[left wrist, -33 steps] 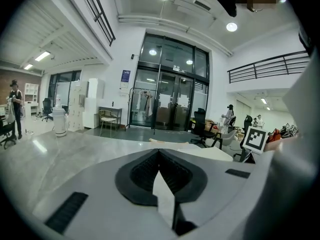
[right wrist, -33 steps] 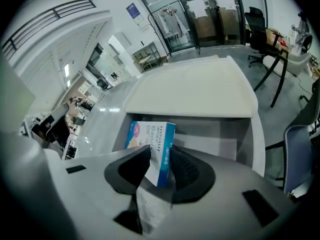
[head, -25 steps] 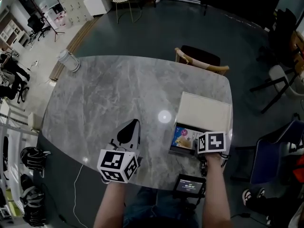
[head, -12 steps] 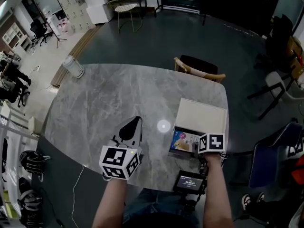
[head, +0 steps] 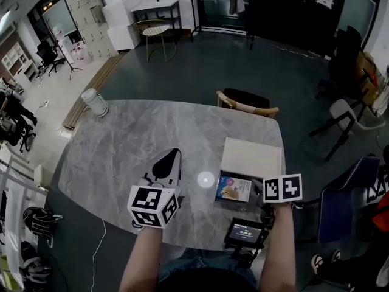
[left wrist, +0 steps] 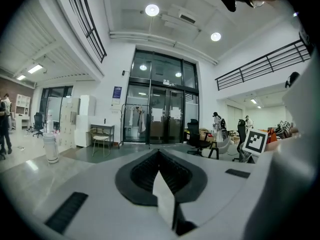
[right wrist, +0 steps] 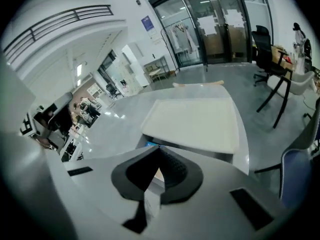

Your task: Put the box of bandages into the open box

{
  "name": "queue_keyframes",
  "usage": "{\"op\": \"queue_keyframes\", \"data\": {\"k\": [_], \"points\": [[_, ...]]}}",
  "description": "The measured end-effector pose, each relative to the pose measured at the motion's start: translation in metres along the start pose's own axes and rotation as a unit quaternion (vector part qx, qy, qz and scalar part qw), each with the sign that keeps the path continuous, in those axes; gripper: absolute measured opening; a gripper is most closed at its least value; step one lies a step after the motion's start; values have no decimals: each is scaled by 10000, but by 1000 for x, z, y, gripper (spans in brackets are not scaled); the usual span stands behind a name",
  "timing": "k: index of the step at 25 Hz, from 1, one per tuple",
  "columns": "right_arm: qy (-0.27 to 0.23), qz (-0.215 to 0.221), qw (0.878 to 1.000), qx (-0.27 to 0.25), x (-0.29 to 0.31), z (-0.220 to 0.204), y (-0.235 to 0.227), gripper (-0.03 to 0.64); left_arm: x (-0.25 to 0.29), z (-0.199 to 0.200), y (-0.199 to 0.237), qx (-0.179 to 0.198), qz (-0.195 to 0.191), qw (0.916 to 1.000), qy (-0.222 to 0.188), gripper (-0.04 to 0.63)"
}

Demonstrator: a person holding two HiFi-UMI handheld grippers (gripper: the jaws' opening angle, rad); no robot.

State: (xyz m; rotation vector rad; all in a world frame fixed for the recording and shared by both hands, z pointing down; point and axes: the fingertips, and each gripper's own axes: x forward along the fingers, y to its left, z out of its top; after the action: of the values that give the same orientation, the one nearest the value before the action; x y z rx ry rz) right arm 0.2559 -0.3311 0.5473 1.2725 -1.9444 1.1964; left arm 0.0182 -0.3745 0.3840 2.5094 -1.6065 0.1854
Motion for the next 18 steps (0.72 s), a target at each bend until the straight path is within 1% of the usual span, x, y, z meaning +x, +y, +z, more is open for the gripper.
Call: {"op": "queue_keyframes", "data": {"k": [4,7,9,11,13,15,16,17,18], "points": [[-414,240,9983,-335,-23,28,22,25,2,14,3,14,-11,9998,-189,12],[-800,222,9939,-729,-43,50,35,25,2,26,3,25,-28,9993,-365,12],[-1150,192,9874,-1067,-59,67,46,25,2,34,3,35,-49,9988,-486,12],[-1598,179,9766,-1431,-77,84,58,25,3,42,2,45,-68,9982,-598,12],[-2084,145,9613,-1796,-93,100,71,25,3,49,2,50,-90,9975,-699,12],[-2615,53,9411,-2143,-109,112,81,25,4,56,2,67,-118,9968,-784,12],[-2954,-16,9276,-2289,-118,118,86,25,4,59,1,84,-137,9965,-817,12],[-3377,-97,9097,-2415,-129,124,89,25,6,62,0,108,-163,9962,-847,12],[-3865,-189,8868,-2526,-142,130,93,25,7,64,0,136,-194,9959,-878,12]]}}
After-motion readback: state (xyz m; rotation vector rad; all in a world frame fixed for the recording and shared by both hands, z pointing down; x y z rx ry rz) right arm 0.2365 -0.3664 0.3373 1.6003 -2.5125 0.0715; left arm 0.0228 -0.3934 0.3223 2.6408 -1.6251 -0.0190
